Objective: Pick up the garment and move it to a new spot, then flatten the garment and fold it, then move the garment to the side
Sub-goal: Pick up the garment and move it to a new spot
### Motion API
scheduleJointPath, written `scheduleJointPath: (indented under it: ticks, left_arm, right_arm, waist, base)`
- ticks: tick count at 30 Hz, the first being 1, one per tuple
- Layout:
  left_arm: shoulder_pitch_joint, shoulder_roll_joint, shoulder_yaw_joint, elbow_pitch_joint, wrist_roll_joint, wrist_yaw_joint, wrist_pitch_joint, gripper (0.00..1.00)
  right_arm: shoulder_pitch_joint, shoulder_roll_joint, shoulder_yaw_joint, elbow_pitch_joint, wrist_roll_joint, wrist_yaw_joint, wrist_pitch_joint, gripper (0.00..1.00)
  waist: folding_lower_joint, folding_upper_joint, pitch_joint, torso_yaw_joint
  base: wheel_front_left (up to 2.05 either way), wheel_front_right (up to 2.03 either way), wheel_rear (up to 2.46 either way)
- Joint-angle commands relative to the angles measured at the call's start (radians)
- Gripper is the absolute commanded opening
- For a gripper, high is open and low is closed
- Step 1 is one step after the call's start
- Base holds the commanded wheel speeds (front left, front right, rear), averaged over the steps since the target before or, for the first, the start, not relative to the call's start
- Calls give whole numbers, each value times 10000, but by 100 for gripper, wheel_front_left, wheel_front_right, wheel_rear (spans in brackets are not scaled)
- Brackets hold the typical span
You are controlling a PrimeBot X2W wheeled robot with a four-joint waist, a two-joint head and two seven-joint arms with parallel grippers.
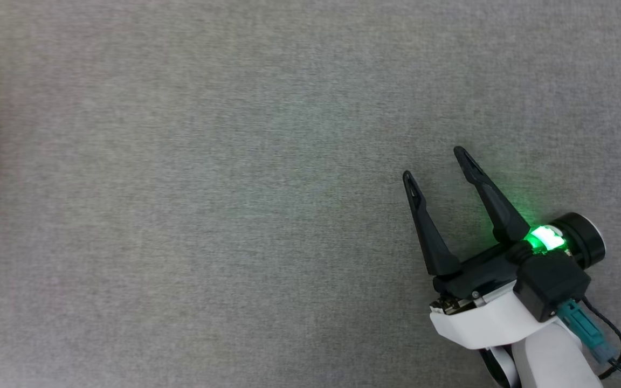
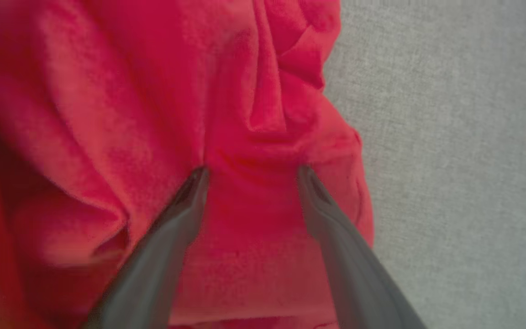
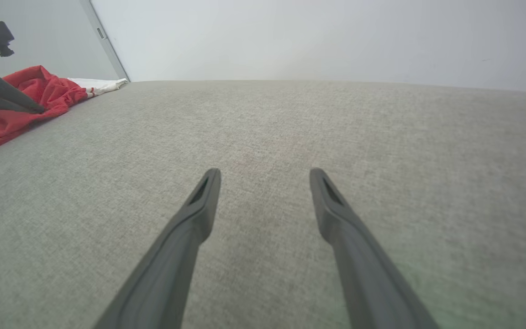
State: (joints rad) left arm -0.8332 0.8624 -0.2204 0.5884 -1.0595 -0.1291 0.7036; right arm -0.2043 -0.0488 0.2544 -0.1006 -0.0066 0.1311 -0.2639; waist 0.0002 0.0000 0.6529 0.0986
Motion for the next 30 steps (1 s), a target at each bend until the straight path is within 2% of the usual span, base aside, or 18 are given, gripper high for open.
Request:
scheduleJointPath:
  ticks: [1,3,4,5,6,9,14,21,26,30]
  left_arm:
    - [-103,-105,-96,247,-155,-8,238,100]
    - [-61,-222,-281,416,-246,-9,448,100]
    - [-54,-256,-350,514,-263,-9,502,95]
    - [-30,-296,-426,597,-292,-9,553,45]
    - [11,-345,-479,669,-373,-9,609,0]
    - [153,-473,-596,798,-594,-10,704,0]
    - [221,-429,-758,527,-647,-18,116,0]
    - [467,-174,-1376,-595,-884,-11,-1077,0]
    - [787,-235,-1894,-1566,-1261,-11,-1802,0]
    - [926,-503,-2621,-2466,-1271,-11,-2390,0]
  right_arm:
    - [-42,-25,-63,53,-2,-6,-8,100]
    - [-50,-27,-113,55,-14,-8,-4,100]
    - [-65,-30,-128,57,-8,-8,-3,100]
    - [-79,-30,-137,66,0,-8,-3,100]
    - [-87,-31,-149,75,4,-8,-3,100]
    - [-81,-31,-136,97,-4,-6,-3,100]
    - [-48,-31,-89,155,-24,-6,-6,100]
    - [-20,-22,-82,371,107,-5,-14,100]
    - [114,-22,-248,532,421,-5,-14,100]
    - [267,-22,-412,711,623,-6,-14,100]
  waist:
    - [-2,0,170,-177]
    - [-2,0,212,-220]
    - [-2,0,222,-236]
    - [-2,0,221,-250]
    - [-2,0,212,-260]
    - [-2,0,111,-250]
    - [-2,0,-207,-214]
    - [-2,0,-1214,-249]
    - [-2,0,-2001,-424]
    - [-2,0,-2739,-743]
  base:
    - [0,0,0]
    - [0,0,0]
    - [0,0,0]
    - [0,0,0]
    - [0,0,0]
    - [0,0,0]
    - [0,0,0]
    - [0,0,0]
    - [0,0,0]
    - [0,0,0]
